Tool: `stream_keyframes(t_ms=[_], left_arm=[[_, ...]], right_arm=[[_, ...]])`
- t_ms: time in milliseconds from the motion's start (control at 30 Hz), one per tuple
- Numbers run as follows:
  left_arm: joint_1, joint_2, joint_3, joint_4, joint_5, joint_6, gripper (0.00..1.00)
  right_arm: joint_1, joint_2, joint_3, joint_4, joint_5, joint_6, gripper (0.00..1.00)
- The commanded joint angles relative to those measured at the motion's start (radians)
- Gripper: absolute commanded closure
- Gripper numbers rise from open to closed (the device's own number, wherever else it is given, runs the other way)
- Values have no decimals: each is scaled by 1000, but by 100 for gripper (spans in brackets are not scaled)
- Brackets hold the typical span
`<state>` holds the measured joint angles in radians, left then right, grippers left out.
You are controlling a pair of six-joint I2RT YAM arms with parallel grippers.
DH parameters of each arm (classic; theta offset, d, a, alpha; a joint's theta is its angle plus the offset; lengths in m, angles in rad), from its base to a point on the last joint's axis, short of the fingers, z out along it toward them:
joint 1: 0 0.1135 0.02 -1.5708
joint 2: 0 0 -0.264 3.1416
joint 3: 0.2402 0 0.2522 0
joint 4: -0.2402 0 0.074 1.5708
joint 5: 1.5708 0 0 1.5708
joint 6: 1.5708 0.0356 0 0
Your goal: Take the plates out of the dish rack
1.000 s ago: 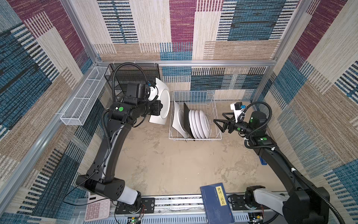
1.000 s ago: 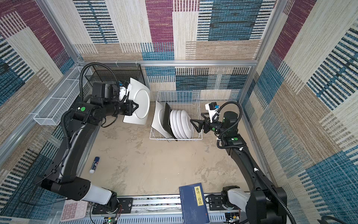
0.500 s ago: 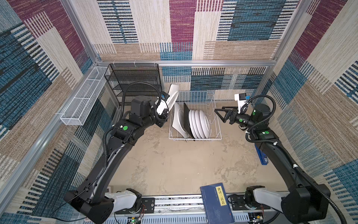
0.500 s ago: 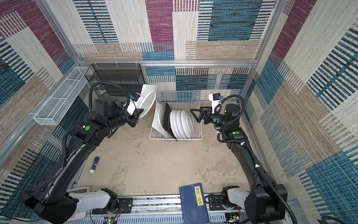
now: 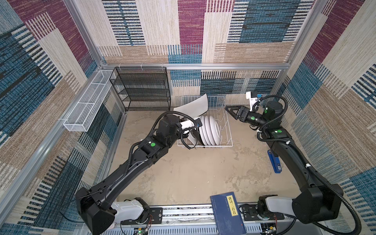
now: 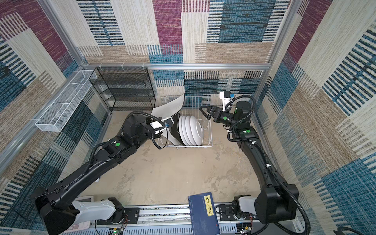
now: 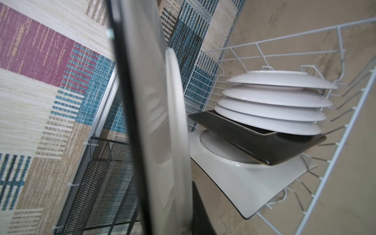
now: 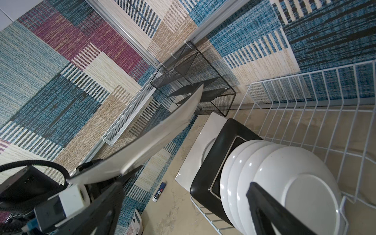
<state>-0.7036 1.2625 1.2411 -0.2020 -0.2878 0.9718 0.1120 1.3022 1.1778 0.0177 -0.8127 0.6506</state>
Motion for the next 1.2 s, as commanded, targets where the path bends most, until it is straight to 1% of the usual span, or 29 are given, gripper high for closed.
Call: stream_keyframes(t_ms=[0, 233, 467, 600, 833, 967, 1067, 1167], left_arm=[[-26, 0, -33, 348, -94, 209, 100], [-97, 45, -113, 532, -148, 408, 100], [-131, 90, -151, 638, -164, 503, 100], [-138, 104, -161, 665, -169, 529, 100], [-147, 126, -171, 701, -168, 549, 100], [-149, 139, -178, 713, -167, 563, 100], [-149, 148, -183, 735, -169, 571, 100], [-148, 150, -185, 740, -173, 567, 100]], right_arm=[[3, 19, 22, -24, -22, 45, 5], [31, 57, 26, -47, -14, 71, 7], [69, 102, 45, -84, -11, 76, 14], [81, 114, 38, -87, -10, 82, 17], [96, 149, 47, -83, -49, 109, 34], [104, 167, 57, -78, -62, 118, 39], [106, 186, 76, -82, -86, 121, 46], [106, 195, 80, -79, -101, 130, 52]])
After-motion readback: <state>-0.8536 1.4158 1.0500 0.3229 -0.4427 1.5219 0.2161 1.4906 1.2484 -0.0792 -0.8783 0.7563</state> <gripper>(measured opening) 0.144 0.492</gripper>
